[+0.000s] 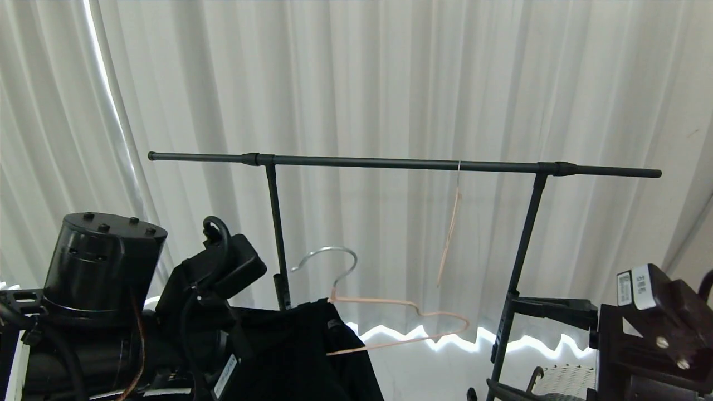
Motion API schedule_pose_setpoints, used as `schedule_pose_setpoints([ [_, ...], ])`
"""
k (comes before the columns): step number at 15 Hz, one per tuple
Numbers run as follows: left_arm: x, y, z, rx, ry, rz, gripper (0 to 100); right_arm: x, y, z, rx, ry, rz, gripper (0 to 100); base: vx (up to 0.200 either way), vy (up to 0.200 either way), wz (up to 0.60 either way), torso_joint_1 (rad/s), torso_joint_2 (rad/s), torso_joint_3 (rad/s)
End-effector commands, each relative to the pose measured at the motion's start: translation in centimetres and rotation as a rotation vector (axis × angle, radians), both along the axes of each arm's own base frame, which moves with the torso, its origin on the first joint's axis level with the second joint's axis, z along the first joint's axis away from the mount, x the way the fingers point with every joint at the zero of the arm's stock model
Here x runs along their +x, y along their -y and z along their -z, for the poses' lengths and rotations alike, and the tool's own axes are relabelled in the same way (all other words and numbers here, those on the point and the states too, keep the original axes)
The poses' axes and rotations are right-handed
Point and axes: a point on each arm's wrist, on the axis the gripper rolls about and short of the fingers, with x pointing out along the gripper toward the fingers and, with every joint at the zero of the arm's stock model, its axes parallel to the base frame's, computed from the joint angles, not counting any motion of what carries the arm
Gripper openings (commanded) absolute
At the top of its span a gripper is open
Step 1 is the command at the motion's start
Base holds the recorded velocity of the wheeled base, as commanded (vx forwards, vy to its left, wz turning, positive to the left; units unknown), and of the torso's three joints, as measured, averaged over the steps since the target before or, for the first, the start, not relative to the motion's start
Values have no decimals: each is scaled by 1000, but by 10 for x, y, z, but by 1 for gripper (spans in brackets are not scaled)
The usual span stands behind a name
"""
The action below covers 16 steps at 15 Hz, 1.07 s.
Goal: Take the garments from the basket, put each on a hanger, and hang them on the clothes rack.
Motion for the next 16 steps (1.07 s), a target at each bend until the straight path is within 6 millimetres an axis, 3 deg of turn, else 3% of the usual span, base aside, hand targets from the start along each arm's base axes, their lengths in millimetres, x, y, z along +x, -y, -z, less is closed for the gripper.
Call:
schedule_pose_setpoints([
  [1,3,0,-7,-44,-18,-112,0,19,-3,10,-21,-80,77,100,0,0,0,0,0,0],
  [4,9,8,-27,-148,-16,-171,0,32,-14,16,2,-187,114,100,0,0,0,0,0,0],
  [8,26,18,-53,-204,44,-164,0,50,-49,-4,152,-290,144,100,0,0,0,0,0,0],
  [13,40,31,-73,-244,95,-140,0,55,-83,-6,254,-248,117,100,0,0,0,0,0,0],
  [16,41,46,-74,-256,77,-101,0,66,-102,-10,296,-239,146,100,0,0,0,0,0,0],
])
